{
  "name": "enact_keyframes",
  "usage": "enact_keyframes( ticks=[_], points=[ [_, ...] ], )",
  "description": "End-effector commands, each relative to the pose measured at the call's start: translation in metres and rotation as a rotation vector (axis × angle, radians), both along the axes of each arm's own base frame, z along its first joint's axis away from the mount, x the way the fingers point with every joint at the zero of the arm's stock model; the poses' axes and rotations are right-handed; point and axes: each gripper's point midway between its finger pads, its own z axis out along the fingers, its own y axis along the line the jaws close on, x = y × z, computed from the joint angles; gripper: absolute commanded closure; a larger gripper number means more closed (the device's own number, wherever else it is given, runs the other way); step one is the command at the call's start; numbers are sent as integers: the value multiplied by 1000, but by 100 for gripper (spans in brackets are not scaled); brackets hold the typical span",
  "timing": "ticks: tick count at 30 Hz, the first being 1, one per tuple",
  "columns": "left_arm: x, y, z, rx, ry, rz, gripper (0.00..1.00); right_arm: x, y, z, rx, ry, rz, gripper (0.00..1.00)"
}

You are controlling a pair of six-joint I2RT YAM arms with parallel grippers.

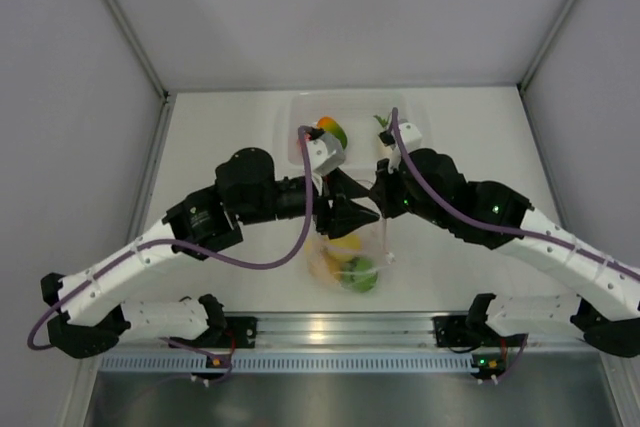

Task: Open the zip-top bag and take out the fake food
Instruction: Pick up the fake fruit from the zipper food storage bag.

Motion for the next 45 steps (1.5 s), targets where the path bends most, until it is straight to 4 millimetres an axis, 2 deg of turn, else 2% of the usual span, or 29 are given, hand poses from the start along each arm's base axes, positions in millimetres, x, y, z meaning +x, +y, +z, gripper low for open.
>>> enact_keyframes(
  ticks=[1,2,6,8,10,11,13,15,19,23,27,31,38,43,45],
  points=[
    [0,0,-16,76,-80,32,43,4,-6,-6,-9,15,30,100],
    [-7,-4,-21,86,-85,12,43,5,-6,-12,-19,24,34,100],
    [-11,-17,-59,182,-108,-6,48,9,-7,-24,-38,36,54,100],
    [-4,-25,-70,211,-133,26,51,12,-8,-30,-43,38,57,100],
    [12,-29,-83,246,-133,94,53,13,-10,-35,-44,46,58,100],
    [29,-26,-85,261,-137,197,57,13,-10,-37,-45,48,61,100],
    [42,-31,-87,275,-121,257,67,16,-14,-42,-56,51,46,100],
    [49,-31,-88,280,-106,300,72,18,-19,-42,-60,44,27,100],
    [60,-23,-88,264,-53,403,75,23,-32,-39,-65,16,-33,100],
    [65,-22,-105,303,1,413,75,22,-37,-37,-65,7,-36,100],
    [63,-27,-135,381,68,359,75,23,-41,-41,-83,6,-50,100],
    [38,-37,-157,434,104,189,76,25,-45,-45,-98,4,-64,100],
    [7,-38,-186,504,104,-18,78,28,-48,-50,-109,8,-68,100],
    [17,-32,-219,600,86,10,76,25,-45,-51,-85,9,-41,100],
    [19,-29,-239,651,87,4,76,24,-46,-52,-84,10,-38,100]
  ],
)
